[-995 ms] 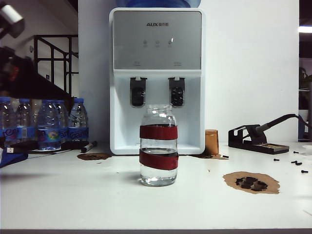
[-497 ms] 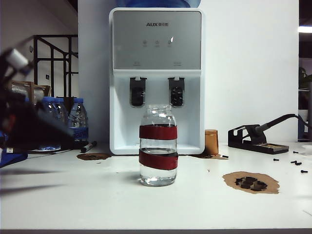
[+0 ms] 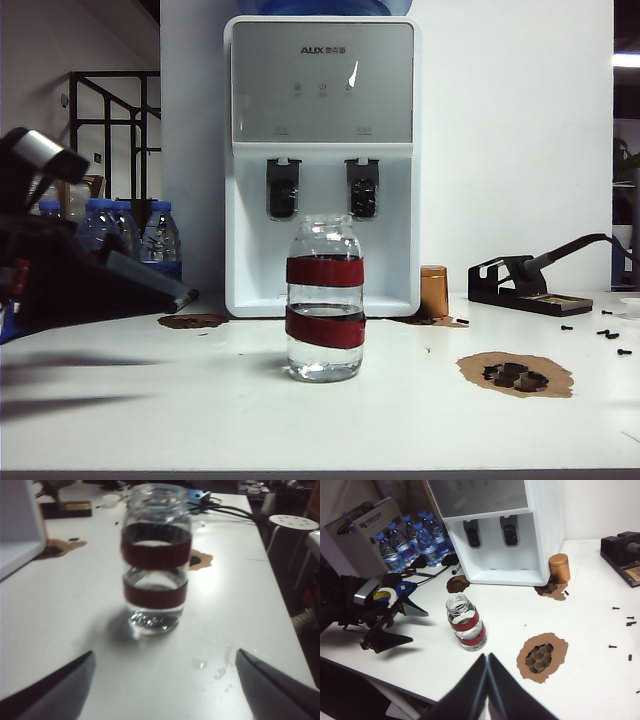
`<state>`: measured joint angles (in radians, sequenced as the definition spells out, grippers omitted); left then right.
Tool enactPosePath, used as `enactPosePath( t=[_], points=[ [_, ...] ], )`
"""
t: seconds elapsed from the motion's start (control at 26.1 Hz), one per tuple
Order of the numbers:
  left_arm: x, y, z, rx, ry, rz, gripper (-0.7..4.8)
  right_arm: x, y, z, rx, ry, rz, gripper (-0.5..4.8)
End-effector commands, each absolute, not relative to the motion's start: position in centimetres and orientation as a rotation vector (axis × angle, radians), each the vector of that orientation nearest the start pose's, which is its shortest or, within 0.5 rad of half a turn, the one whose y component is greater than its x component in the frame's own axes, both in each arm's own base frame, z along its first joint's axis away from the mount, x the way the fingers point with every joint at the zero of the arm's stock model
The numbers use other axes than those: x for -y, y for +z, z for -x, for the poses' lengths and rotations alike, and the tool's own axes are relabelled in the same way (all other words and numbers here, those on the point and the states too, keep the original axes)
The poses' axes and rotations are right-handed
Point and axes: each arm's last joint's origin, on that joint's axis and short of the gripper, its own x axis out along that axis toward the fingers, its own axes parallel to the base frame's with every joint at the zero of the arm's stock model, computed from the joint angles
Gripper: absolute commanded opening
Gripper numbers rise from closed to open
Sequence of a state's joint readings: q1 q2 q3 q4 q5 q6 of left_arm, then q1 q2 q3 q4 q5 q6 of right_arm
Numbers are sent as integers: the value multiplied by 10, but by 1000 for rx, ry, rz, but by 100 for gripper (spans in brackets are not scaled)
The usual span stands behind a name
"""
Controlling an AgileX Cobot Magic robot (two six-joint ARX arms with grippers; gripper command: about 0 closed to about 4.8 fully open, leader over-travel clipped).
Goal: Pick up the water bottle with two loops of red belts, then reach the front water dispenser and gently press the gray-black baffle horizontally to get a little water.
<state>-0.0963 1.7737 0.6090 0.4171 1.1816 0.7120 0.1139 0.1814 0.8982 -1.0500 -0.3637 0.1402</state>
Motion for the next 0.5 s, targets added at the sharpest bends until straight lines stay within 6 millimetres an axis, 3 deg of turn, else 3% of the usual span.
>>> enactPosePath(
  t=[0.04,0.19,0.5],
  points=[
    [72,109,-278,-182,-1414,-221,479,-10,329,4,-358,455,-169,-3],
    [108,114,-275,-123,-1395,-371,479,-10,329,4,-352,450,-157,-2],
    [125,114,-275,-115,-1338,-433,479,-10,329,3,-350,451,-155,-3]
  ],
)
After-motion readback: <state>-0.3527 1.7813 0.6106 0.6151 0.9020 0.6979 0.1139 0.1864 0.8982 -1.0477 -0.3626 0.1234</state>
